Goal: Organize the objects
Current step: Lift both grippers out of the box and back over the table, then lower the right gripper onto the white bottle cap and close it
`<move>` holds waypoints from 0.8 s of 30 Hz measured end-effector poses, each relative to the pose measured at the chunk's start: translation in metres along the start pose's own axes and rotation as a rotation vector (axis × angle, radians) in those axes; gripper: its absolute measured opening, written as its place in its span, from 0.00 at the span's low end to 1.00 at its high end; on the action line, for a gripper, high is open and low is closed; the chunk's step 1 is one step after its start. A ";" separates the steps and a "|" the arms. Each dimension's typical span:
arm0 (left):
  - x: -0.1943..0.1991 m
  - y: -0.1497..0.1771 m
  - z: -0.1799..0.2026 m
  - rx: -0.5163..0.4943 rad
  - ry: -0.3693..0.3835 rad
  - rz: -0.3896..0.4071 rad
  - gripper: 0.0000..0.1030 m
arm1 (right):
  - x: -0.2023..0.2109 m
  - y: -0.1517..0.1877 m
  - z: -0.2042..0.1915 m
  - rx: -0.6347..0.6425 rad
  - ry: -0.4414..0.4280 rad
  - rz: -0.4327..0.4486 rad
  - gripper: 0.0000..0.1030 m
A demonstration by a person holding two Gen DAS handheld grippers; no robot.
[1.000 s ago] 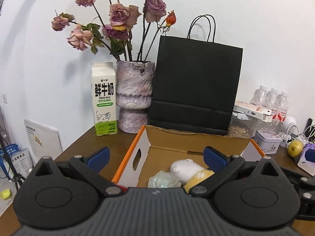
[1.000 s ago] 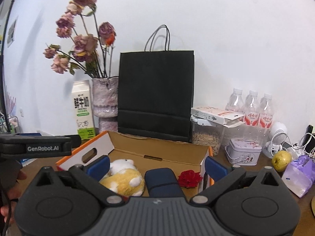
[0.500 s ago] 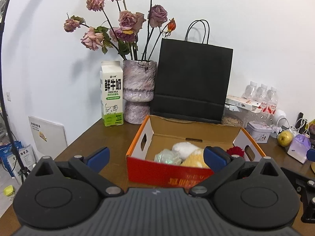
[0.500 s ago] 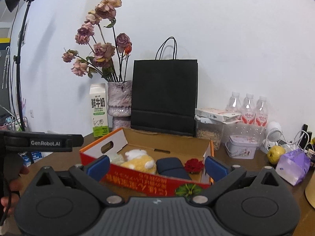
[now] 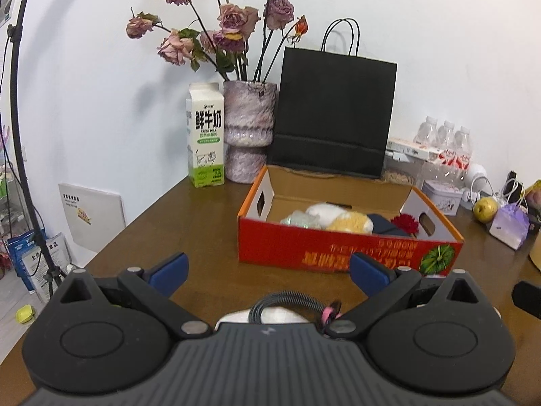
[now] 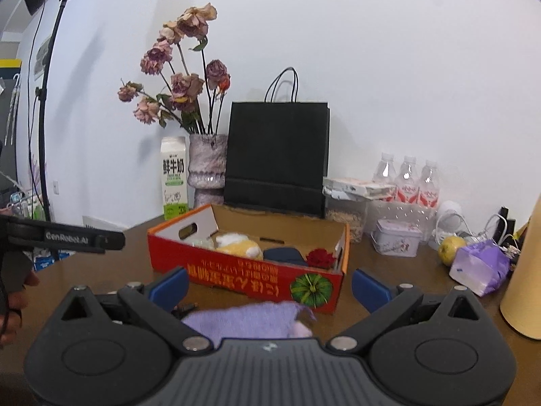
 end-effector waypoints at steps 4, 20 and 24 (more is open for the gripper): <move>0.007 0.010 -0.005 -0.007 -0.007 -0.015 1.00 | 0.009 0.020 0.001 0.011 -0.001 -0.039 1.00; 0.018 0.050 -0.013 -0.046 -0.031 -0.092 1.00 | 0.014 0.097 0.023 0.000 0.003 -0.219 1.00; 0.015 0.061 -0.013 -0.062 -0.032 -0.122 1.00 | 0.003 0.101 0.028 -0.011 -0.013 -0.239 1.00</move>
Point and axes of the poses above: each gripper's, at about its wrist camera, not at the fingertips, and x roughly against the way its jaws point, z to its right, y to its underside, the point moved 6 cm from there along -x, roughly the way its jaws point, and after that the axes turned 14 degrees about x, right-handed, at the moved point
